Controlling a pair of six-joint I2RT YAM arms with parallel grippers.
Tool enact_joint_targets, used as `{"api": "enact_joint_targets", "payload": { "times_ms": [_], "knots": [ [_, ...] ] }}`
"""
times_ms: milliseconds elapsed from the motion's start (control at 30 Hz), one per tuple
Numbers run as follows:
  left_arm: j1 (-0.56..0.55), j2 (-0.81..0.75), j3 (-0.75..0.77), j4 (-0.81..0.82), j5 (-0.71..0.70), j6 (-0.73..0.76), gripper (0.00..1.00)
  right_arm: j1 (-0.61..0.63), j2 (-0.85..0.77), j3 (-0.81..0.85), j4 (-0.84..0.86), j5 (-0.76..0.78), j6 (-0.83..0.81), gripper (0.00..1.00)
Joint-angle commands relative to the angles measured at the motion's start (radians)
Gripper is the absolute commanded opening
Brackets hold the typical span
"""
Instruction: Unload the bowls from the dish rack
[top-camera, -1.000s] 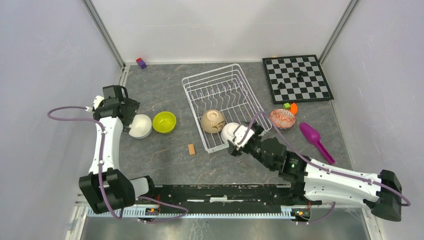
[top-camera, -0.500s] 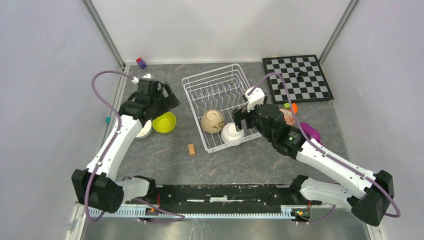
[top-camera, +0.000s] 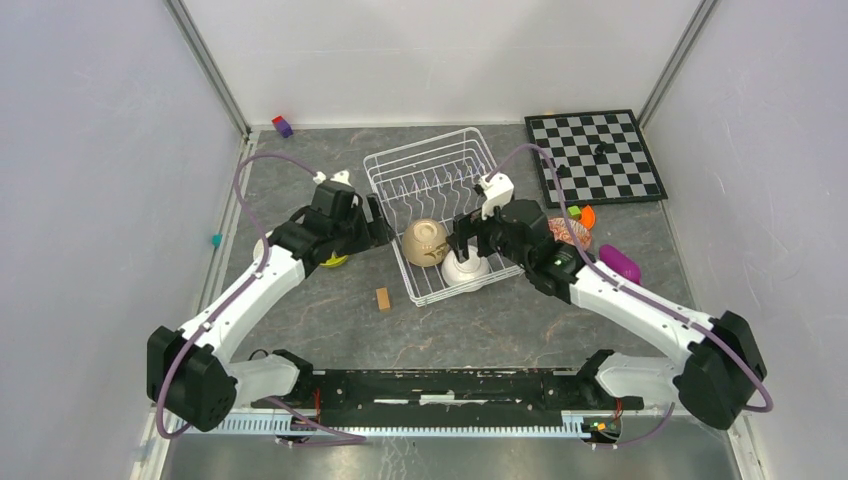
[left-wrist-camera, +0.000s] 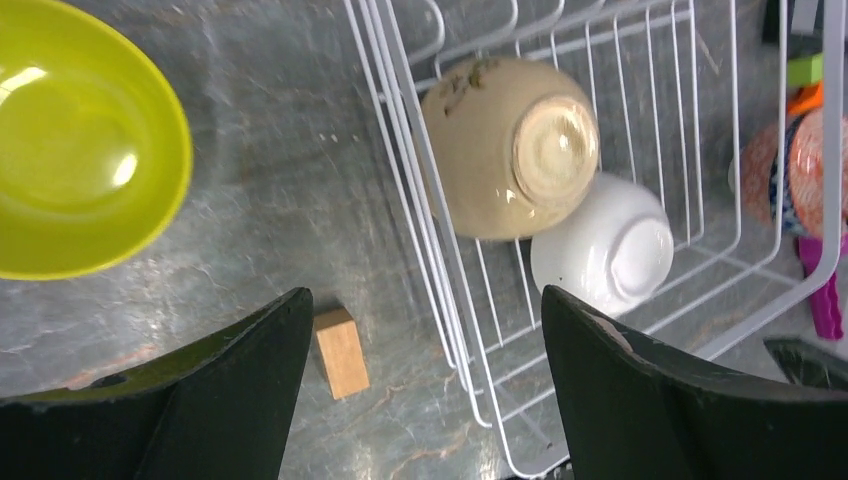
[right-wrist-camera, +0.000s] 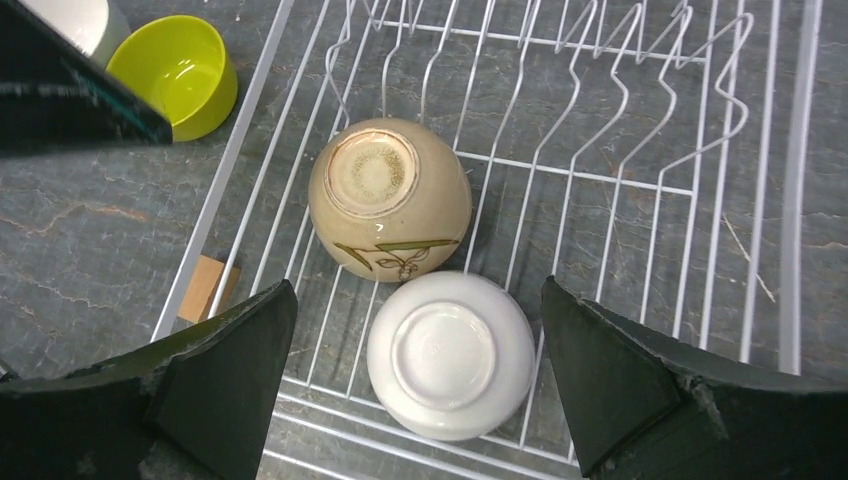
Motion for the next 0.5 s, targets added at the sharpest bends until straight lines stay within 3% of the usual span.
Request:
{"api": "enact_joint_targets", "payload": {
  "times_ms": [0,67,467],
  "knots": [
    [-0.025,-0.017,-0.052,0.113,0.094,0.026,0.88,-0.003,0.062,0.006,0.121,-0.023,0.011,0.98],
    [-0.029,-0.025,-0.07,0.143,0.123,0.031,0.87,-0.006,0.085,0.006,0.154,-0.023,0.008,0.98],
    [-0.053,0.022,-0.059,0.161,0.147,0.044,0.8,-0.065,0.304,0.027,0.376,-0.128,0.111,0.74]
  ]
}}
